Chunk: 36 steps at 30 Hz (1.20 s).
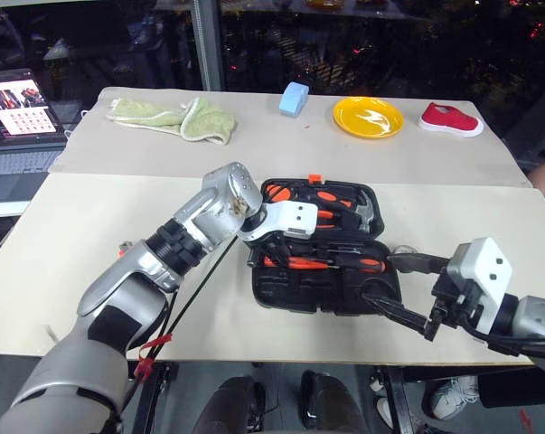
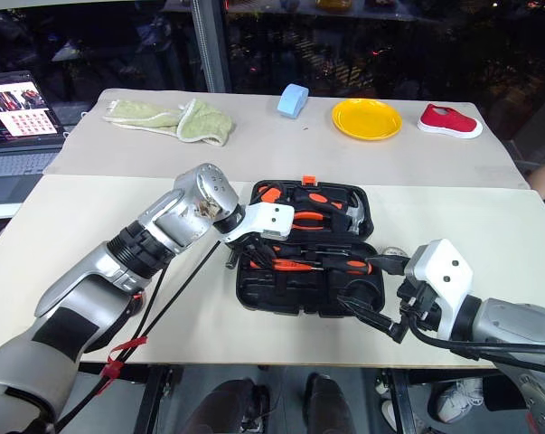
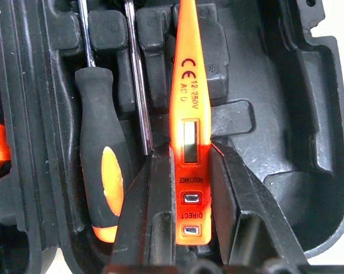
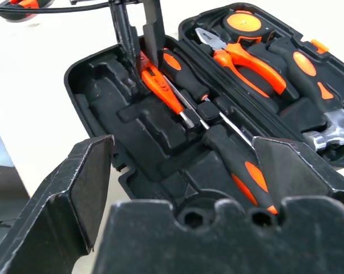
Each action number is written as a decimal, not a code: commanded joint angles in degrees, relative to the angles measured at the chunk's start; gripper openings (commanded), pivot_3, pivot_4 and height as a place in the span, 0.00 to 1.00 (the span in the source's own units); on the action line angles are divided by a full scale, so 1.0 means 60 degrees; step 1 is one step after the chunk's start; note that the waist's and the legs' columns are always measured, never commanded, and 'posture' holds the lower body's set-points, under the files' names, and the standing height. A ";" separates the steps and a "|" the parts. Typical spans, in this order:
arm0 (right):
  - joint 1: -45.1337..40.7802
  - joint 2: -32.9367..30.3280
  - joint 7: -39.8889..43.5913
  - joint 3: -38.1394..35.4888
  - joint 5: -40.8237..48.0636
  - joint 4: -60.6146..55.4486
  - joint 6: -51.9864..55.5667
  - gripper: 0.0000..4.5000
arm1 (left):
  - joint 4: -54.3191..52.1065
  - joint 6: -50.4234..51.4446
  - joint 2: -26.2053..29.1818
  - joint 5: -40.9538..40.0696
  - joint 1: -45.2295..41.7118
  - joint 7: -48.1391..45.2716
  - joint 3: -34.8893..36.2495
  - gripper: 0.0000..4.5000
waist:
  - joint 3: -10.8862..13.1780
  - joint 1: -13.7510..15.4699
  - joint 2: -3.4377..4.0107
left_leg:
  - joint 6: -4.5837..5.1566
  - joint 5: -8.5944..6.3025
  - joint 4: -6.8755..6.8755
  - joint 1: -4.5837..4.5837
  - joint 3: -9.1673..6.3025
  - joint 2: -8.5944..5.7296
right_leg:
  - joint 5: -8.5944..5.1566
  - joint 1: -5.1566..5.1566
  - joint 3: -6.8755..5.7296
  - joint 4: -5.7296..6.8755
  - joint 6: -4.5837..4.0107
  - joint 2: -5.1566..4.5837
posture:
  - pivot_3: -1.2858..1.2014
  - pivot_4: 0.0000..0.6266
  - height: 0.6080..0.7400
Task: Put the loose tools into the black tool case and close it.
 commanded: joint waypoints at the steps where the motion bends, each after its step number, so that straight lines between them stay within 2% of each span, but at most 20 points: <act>1: -0.0085 0.0158 -0.0177 -0.0155 -0.0202 -0.0188 -0.0286 1.00 | -0.0015 0.0334 -0.0186 0.0211 0.0063 -0.0041 -0.0303 0.09 | -0.0002 0.0001 0.0002 | -0.0001 0.0000 -0.0001 0.0003 0.0000 0.0000 | 0.0000 0.0002 0.0000 0.0000 0.0000 0.0000 | 0.52 0.24 0.94; 13: -0.0067 0.0425 -0.0084 0.0219 -0.0914 0.0018 -0.0606 1.00 | -0.0166 0.1601 -0.0161 0.0347 -0.0092 -0.0276 -0.0473 0.09 | -0.0006 -0.0016 0.0007 | -0.0001 0.0001 -0.0002 0.0006 0.0001 0.0000 | -0.0001 0.0002 0.0001 0.0002 0.0001 0.0005 | 0.52 0.24 0.94; 20: -0.0308 0.0651 -0.0150 0.0469 -0.1021 0.0089 -0.0715 1.00 | 0.0023 0.1274 -0.0080 0.0447 -0.0056 -0.0034 -0.0425 0.09 | -0.0007 -0.0023 0.0007 | -0.0002 0.0001 -0.0004 0.0007 0.0001 0.0000 | -0.0001 0.0001 0.0001 0.0002 0.0001 0.0008 | 0.52 0.24 0.94; 21: -0.0327 0.0674 -0.0149 0.0506 -0.1037 0.0089 -0.0716 1.00 | -0.0029 0.1310 -0.0061 0.0386 -0.0053 -0.0052 -0.0359 0.27 | -0.0006 -0.0025 0.0007 | -0.0003 0.0001 -0.0003 0.0008 0.0001 0.0000 | -0.0001 0.0002 0.0002 0.0002 0.0000 0.0007 | 0.52 0.24 0.94; 23: -0.0342 0.0708 -0.0130 0.0562 -0.1061 0.0091 -0.0713 1.00 | -0.0186 0.1435 -0.0017 0.0181 -0.0070 -0.0165 -0.0177 0.36 | -0.0006 -0.0023 0.0007 | -0.0004 0.0002 -0.0002 0.0010 0.0001 0.0000 | -0.0001 0.0003 0.0002 0.0003 0.0000 0.0008 | 0.52 0.24 0.94; 31: -0.0211 0.0705 -0.0020 0.0560 -0.1085 0.0038 -0.0679 1.00 | -0.0589 0.1541 0.0604 -0.1093 -0.0217 -0.0267 0.1454 0.99 | -0.0006 -0.0019 0.0007 | -0.0006 0.0003 -0.0002 0.0005 0.0001 -0.0001 | -0.0002 -0.0005 0.0000 0.0005 0.0000 0.0009 | 0.52 0.24 0.94; 36: -0.0027 0.0660 0.0087 0.0339 -0.1028 0.0025 -0.0649 1.00 | 0.0016 0.0213 0.0408 -0.2184 0.0397 0.0230 0.3115 0.99 | -0.0007 0.0014 0.0008 | -0.0015 0.0002 -0.0003 0.0008 -0.0002 -0.0002 | -0.0002 -0.0003 -0.0005 0.0004 0.0000 0.0009 | 0.52 0.24 0.94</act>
